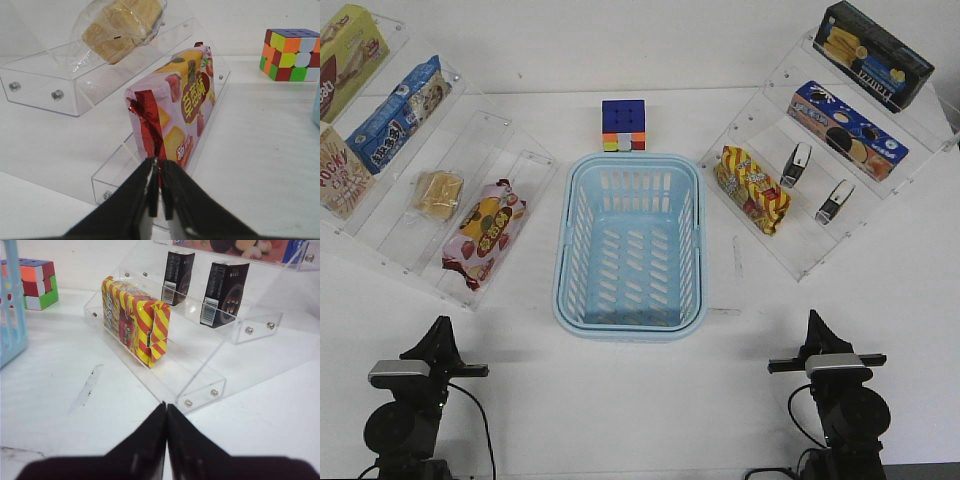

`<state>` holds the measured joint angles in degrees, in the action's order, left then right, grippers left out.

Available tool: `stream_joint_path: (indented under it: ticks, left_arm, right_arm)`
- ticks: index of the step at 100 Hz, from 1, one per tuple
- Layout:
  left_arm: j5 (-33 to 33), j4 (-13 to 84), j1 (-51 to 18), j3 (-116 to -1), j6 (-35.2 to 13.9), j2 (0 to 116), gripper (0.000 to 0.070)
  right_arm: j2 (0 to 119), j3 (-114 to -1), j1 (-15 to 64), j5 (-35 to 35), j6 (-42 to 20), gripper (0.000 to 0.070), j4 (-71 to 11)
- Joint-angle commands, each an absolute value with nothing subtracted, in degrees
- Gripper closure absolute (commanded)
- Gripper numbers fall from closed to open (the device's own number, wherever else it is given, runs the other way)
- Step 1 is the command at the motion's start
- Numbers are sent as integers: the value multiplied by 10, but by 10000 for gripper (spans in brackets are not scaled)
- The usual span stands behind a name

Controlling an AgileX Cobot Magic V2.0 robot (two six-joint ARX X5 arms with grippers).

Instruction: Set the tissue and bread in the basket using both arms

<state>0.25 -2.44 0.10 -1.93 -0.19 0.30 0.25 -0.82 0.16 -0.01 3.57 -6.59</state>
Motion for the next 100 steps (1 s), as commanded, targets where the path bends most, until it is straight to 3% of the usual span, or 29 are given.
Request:
stream_joint_path:
  ticks: [1, 73, 81, 93, 100]
  left_arm:
    - [4, -30, 0, -8, -7, 2, 699]
    - [4, -30, 0, -8, -7, 2, 699]
    - [4, -30, 0, -8, -7, 2, 699]
    - [4, -30, 0, -8, -7, 2, 699]
    - [4, -30, 0, -8, -7, 2, 699]
  right_arm:
    - [4, -7, 1, 0, 28, 700, -58]
    - [4, -7, 1, -3, 10, 700, -52]
    - [4, -7, 1, -4, -36, 700, -51]
    - [4, -17, 1, -3, -189, 700, -37]
    - [9, -55, 0, 21, -239, 700, -70]
